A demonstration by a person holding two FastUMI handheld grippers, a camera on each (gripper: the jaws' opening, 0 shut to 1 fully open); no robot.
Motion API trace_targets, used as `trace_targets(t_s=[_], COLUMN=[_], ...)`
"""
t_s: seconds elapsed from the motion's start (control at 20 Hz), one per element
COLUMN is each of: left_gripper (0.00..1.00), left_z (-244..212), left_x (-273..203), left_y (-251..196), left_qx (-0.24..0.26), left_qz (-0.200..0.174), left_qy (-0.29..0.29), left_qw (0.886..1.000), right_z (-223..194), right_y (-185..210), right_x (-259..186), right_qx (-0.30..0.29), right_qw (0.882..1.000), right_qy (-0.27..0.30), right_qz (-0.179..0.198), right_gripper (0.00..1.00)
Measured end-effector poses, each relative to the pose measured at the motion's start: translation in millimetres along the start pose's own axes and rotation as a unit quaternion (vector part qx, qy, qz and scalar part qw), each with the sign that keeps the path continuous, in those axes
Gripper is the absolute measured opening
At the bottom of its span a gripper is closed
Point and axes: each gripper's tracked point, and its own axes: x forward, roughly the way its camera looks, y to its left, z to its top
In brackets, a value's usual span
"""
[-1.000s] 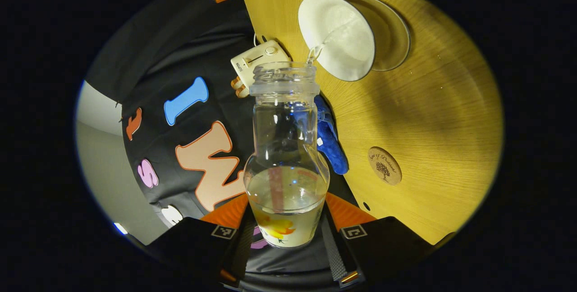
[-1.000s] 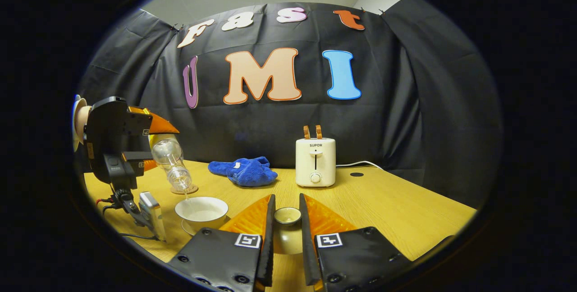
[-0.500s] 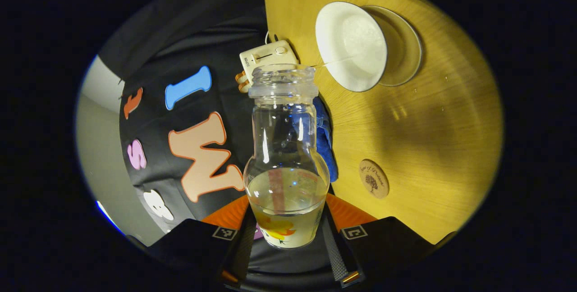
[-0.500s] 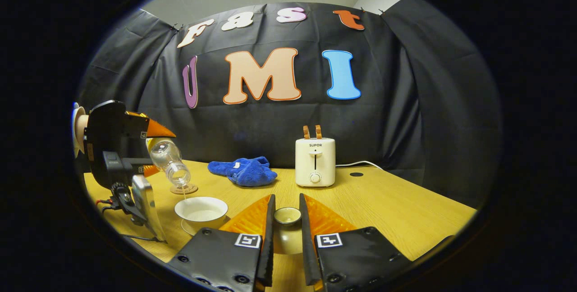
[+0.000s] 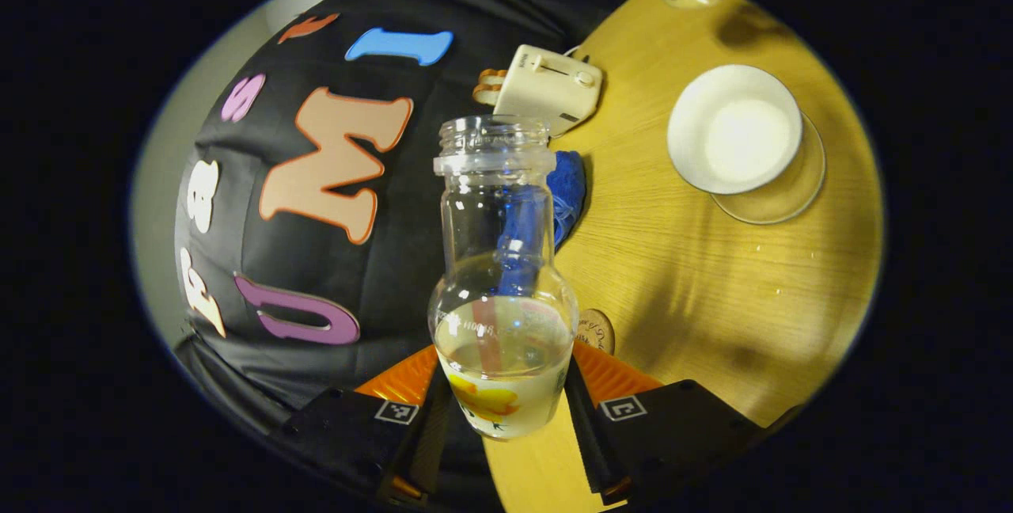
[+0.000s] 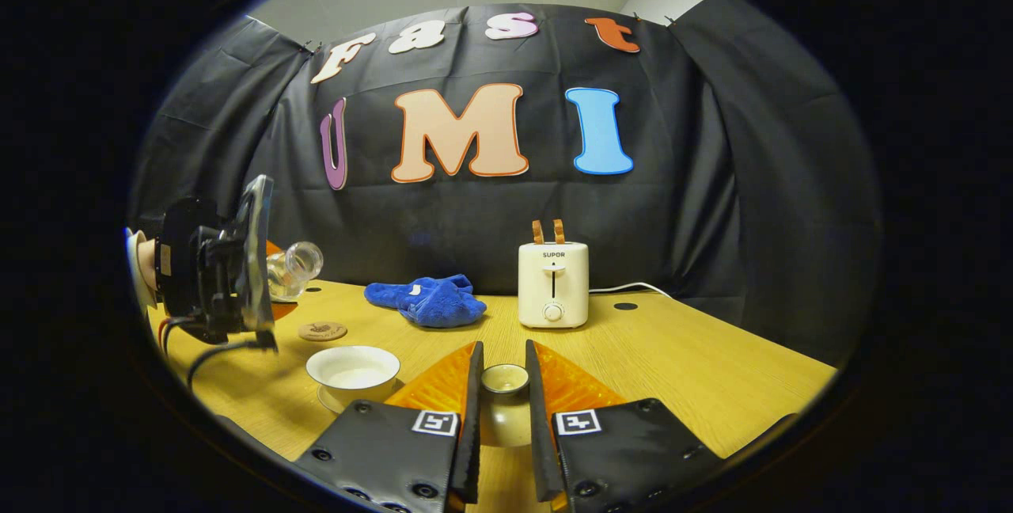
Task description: Open the teacup lid with one hand, grasp the water bottle and pour water into the teacup with the other hand; after pouring, place the water bottle on the coaster and then close the teacup lid.
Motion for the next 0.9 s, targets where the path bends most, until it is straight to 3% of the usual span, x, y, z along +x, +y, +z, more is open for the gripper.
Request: trace_targets(t_s=[0.1, 0.15, 0.25, 0.5, 0.6, 0.9], left_gripper=[0.68, 0.64, 0.68, 0.68, 0.68, 0.67], left_z=[-6.9, -8.6, -10.1, -17.5, -17.6, -13.5], left_x=[10.1, 13.8, 20.0, 38.3, 42.5, 61.8], left_y=[1.9, 3.9, 13.5, 31.2, 37.3, 25.1], left_qx=[-0.108, -0.161, -0.24, -0.408, -0.443, -0.483], left_qz=[-0.007, -0.012, -0.008, -0.013, -0.014, -0.035], left_qy=[0.001, -0.003, -0.014, -0.042, -0.055, -0.069], left_qw=[0.994, 0.987, 0.971, 0.912, 0.895, 0.872], right_z=[0.4, -0.6, -0.7, -0.1, 0.2, -0.3], right_y=[0.2, 0.3, 0.4, 0.2, 0.0, -1.4], right_x=[-0.3, -0.8, -0.8, 0.2, -0.1, 2.2], right_qx=[0.0, 0.0, 0.0, 0.0, 0.0, -0.001], right_qw=[1.0, 1.0, 1.0, 1.0, 1.0, 1.0], right_qy=[0.0, 0.0, 0.0, 0.0, 0.0, 0.0], right_qz=[0.001, 0.0, 0.001, 0.0, 0.0, -0.012], right_gripper=[0.3, 0.3, 0.3, 0.3, 0.3, 0.3])
